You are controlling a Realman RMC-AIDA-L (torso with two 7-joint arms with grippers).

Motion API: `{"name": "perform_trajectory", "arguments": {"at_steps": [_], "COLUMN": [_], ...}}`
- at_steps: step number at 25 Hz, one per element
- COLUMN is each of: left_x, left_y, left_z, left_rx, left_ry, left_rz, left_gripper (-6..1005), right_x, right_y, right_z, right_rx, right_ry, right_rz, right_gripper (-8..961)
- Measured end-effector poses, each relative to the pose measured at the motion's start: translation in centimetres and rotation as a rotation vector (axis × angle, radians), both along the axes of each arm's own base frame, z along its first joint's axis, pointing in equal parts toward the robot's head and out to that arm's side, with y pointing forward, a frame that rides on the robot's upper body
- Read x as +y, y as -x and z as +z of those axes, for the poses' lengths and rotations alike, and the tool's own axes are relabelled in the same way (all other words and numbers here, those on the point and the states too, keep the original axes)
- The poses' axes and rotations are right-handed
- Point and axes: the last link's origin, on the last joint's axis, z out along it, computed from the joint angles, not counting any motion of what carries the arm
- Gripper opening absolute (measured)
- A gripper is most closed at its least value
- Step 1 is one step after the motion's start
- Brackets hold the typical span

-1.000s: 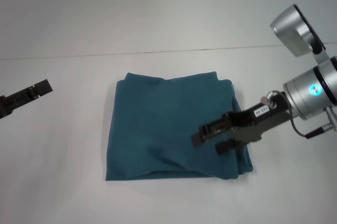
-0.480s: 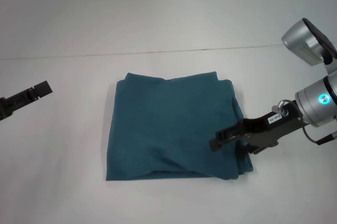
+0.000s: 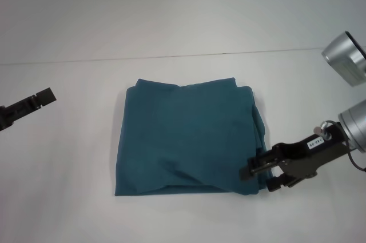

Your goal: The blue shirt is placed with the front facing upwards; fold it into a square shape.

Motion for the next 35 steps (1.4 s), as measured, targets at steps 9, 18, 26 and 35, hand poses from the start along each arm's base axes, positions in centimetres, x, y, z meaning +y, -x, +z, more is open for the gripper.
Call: {"name": "perform_trajectory", "arguments": {"at_steps": [9, 18, 26, 35], "left_x": [0.0, 0.0, -0.8, -2.8], "left_y": [0.0, 0.0, -0.4, 0.7], "left_z": [0.0, -0.1, -0.2, -0.8], "left_rx": [-0.004, 0.002, 0.088, 0.222], "left_ry": [-0.003, 0.008, 0.185, 0.114], "left_rz": [0.001, -0.007, -0.044, -0.195], "left_gripper": [947, 946, 947, 938], "right_x": [-0.7, -0.3, -2.4, -3.9], "right_y": [-0.5, 0.0, 0.2, -0.8], "right_z": [-1.2, 0.1, 2.9, 1.1], "right_rx": [0.020, 0.067, 0.375, 0.312], "right_ry": [-0.006, -0.077, -0.707, -0.660], "right_rz": [-0.005, 0.159, 0.712, 0.860], "right_gripper": [946, 946, 946, 946]}}
